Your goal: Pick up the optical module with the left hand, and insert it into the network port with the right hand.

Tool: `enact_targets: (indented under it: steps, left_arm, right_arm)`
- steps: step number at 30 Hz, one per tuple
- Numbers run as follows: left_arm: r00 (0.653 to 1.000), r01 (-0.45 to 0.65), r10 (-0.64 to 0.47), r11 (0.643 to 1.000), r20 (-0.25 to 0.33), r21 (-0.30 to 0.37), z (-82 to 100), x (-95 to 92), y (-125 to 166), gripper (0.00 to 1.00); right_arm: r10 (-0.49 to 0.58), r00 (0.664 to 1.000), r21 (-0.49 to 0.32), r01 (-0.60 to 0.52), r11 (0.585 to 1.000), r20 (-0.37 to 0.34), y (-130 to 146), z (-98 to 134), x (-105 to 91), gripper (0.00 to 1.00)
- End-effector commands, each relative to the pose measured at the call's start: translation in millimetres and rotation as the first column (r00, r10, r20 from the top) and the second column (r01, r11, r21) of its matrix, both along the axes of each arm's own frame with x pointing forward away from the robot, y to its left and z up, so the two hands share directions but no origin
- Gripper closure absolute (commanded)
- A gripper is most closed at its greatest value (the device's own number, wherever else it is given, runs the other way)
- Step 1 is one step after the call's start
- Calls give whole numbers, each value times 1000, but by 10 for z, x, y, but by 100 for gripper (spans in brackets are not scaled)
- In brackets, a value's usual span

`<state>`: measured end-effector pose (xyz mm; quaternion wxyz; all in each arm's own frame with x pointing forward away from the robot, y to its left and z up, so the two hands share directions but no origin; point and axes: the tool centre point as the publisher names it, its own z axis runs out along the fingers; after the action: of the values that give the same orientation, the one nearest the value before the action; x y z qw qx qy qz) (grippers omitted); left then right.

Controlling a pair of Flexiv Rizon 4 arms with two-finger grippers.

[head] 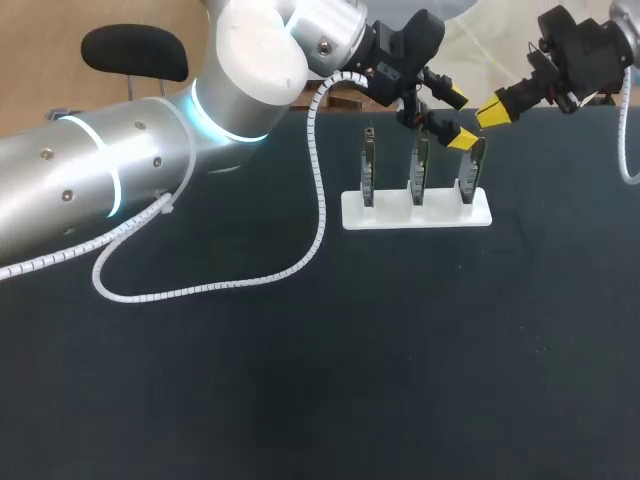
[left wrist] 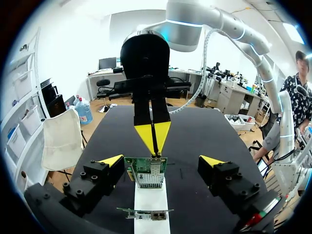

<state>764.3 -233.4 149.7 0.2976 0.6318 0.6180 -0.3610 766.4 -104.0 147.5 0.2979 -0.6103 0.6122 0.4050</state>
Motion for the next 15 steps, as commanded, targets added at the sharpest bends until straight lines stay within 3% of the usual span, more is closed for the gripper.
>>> enact_targets:
  steps: [1, 15]
  left_arm:
    - [1000, 3, -3, 1000, -1, 2, 1, 17, -6, 0]
    - [1000, 3, -3, 1000, -1, 2, 1, 17, -6, 0]
  right_arm:
    - [6, 1000, 0, -6, 1000, -5, -2, -25, 30, 100]
    - [6, 1000, -9, -7, 1000, -20, 10, -87, 12, 100]
